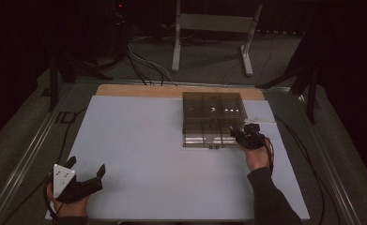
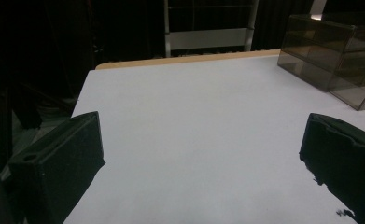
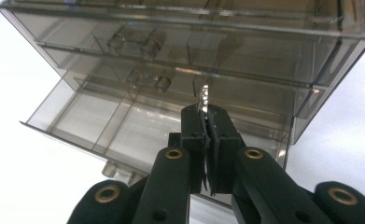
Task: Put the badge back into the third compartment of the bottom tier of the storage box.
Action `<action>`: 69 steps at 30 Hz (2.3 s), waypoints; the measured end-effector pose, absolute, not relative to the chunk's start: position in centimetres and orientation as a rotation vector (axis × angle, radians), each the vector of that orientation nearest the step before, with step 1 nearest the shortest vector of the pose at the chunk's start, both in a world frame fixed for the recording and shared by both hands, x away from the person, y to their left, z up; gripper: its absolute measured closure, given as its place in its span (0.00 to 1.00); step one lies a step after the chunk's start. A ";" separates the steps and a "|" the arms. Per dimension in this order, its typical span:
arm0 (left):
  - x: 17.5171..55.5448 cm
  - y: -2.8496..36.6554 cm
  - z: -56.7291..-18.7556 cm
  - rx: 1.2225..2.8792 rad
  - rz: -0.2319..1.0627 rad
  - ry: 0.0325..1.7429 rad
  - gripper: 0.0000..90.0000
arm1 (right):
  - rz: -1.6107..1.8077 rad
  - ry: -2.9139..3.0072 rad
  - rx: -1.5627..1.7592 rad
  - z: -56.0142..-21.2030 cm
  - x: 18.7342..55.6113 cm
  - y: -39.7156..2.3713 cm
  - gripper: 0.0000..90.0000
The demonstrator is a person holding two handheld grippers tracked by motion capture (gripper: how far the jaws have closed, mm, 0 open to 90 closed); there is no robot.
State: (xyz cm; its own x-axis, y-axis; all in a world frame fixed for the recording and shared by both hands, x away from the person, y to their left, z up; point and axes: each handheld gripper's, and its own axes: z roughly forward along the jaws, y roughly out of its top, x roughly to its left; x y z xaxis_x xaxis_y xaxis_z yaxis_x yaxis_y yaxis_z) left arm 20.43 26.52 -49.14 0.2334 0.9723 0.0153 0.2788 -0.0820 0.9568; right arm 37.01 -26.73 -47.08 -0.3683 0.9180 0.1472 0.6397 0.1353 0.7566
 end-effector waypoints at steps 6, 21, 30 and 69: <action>20.4 26.6 -49.1 1.556 0.922 1.216 0.00 | 1.066 2.094 1.514 -47.6 37.0 -26.7 0.97; 20.4 26.5 -49.1 1.558 0.920 1.214 0.00 | 1.042 2.122 1.539 -48.4 37.2 -26.8 0.97; 20.4 26.5 -49.2 1.557 0.919 1.215 0.00 | 1.031 2.140 1.555 -48.9 37.4 -26.9 0.97; 20.5 26.5 -49.2 1.561 0.915 1.216 0.00 | 0.989 2.125 1.617 -50.1 37.8 -27.3 0.81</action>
State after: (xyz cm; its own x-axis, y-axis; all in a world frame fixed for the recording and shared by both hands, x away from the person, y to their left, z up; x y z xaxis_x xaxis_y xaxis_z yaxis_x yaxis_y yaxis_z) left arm 20.46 26.51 -49.24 0.2336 0.9722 0.0154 0.2840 -0.0834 0.9552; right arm 37.84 -27.27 -50.11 -0.3257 0.9301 0.1696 0.7287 0.1327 0.6719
